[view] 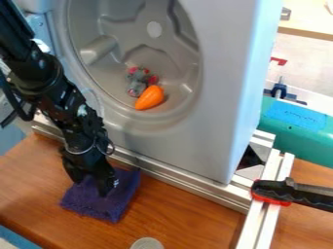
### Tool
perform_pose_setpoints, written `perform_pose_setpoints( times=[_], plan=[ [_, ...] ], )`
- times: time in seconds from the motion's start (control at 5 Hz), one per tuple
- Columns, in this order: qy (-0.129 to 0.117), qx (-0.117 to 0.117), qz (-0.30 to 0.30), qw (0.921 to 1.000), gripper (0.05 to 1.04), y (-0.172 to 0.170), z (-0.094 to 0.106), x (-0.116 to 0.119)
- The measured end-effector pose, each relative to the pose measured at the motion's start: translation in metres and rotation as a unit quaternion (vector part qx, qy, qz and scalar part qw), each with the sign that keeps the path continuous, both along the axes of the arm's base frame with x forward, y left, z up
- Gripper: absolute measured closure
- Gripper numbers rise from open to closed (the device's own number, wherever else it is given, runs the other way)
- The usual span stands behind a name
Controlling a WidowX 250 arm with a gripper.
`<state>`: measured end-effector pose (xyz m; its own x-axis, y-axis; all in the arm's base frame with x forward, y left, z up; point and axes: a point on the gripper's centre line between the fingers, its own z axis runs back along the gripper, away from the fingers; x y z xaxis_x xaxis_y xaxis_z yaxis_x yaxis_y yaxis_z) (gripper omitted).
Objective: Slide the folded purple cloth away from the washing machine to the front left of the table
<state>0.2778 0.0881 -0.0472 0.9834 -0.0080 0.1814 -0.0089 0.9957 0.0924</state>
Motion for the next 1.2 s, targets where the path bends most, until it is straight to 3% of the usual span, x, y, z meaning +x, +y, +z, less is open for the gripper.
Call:
perform_pose_setpoints(
  times=[0.4,0.6,0.8,1.2],
  plan=[
    [-0.001,-0.009,0.02,0.9998,0.084,-0.001,-0.014,0.0],
    [0.037,-0.011,0.014,0.9992,0.083,-0.001,-0.018,-0.007],
    [0.111,0.008,-0.008,0.9937,0.083,0.006,-0.019,-0.024],
    [0.189,0.03,-0.024,0.9811,0.083,0.007,-0.02,-0.069]
  ],
)
